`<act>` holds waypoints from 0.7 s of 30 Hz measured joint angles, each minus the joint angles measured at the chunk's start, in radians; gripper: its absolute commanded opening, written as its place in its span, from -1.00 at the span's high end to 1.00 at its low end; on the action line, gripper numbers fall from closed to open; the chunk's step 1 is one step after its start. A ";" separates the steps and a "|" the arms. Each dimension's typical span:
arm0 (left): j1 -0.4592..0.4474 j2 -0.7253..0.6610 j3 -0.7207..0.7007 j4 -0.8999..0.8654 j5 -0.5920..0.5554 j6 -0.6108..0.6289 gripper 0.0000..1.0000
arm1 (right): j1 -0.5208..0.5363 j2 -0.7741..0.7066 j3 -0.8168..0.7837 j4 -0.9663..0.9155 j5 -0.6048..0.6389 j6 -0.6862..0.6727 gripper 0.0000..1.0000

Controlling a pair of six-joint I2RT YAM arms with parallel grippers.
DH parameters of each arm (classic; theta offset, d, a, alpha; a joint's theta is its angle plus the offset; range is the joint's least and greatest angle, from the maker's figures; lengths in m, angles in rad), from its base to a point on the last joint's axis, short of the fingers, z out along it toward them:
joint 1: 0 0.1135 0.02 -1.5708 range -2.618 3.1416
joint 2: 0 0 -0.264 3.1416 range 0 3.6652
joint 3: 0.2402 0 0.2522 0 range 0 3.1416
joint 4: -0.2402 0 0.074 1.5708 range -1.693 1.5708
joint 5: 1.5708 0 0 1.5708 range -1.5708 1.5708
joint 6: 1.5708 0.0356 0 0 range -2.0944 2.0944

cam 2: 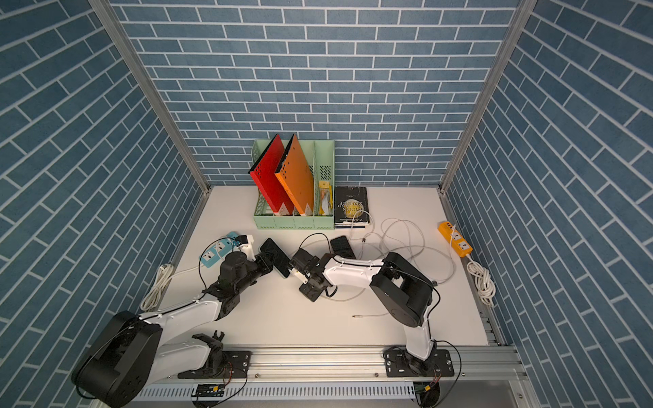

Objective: Plug the charging cable into the phone
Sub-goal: Pick up the charging cable from the center of the board.

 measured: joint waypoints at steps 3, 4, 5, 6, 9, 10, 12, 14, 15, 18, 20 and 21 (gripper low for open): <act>0.000 0.001 0.000 0.000 0.000 0.000 1.00 | 0.001 0.002 0.003 -0.006 0.000 0.002 0.83; 0.000 0.002 0.000 0.000 0.000 0.000 1.00 | 0.001 0.002 0.006 -0.008 0.000 0.002 0.89; 0.000 0.002 0.000 0.000 0.000 0.000 1.00 | 0.001 0.004 0.008 -0.010 0.001 0.002 0.95; 0.000 0.003 0.000 0.000 0.000 0.000 1.00 | 0.001 0.005 0.011 -0.013 0.002 0.002 1.00; 0.000 0.005 0.000 0.000 0.000 0.000 1.00 | 0.001 0.008 0.015 -0.017 0.003 0.002 1.00; 0.000 0.005 0.000 0.000 0.000 0.000 1.00 | 0.001 0.008 0.016 -0.016 0.008 0.003 1.00; 0.000 0.005 0.000 0.000 0.000 0.000 1.00 | 0.003 0.008 0.017 -0.014 0.036 0.011 1.00; 0.000 0.005 0.000 0.000 0.000 0.000 1.00 | 0.010 0.008 0.018 -0.012 0.073 0.021 1.00; 0.000 0.005 0.000 0.000 0.000 0.000 1.00 | 0.011 0.008 0.018 -0.010 0.097 0.026 1.00; 0.000 0.005 0.000 0.000 0.000 0.000 1.00 | 0.011 -0.001 0.000 0.011 0.166 0.035 1.00; 0.000 0.005 0.000 0.000 0.002 0.000 1.00 | 0.007 -0.027 -0.039 0.042 0.192 0.036 1.00; 0.000 0.005 0.000 0.001 0.005 0.000 1.00 | 0.004 -0.046 -0.064 0.057 0.193 0.036 1.00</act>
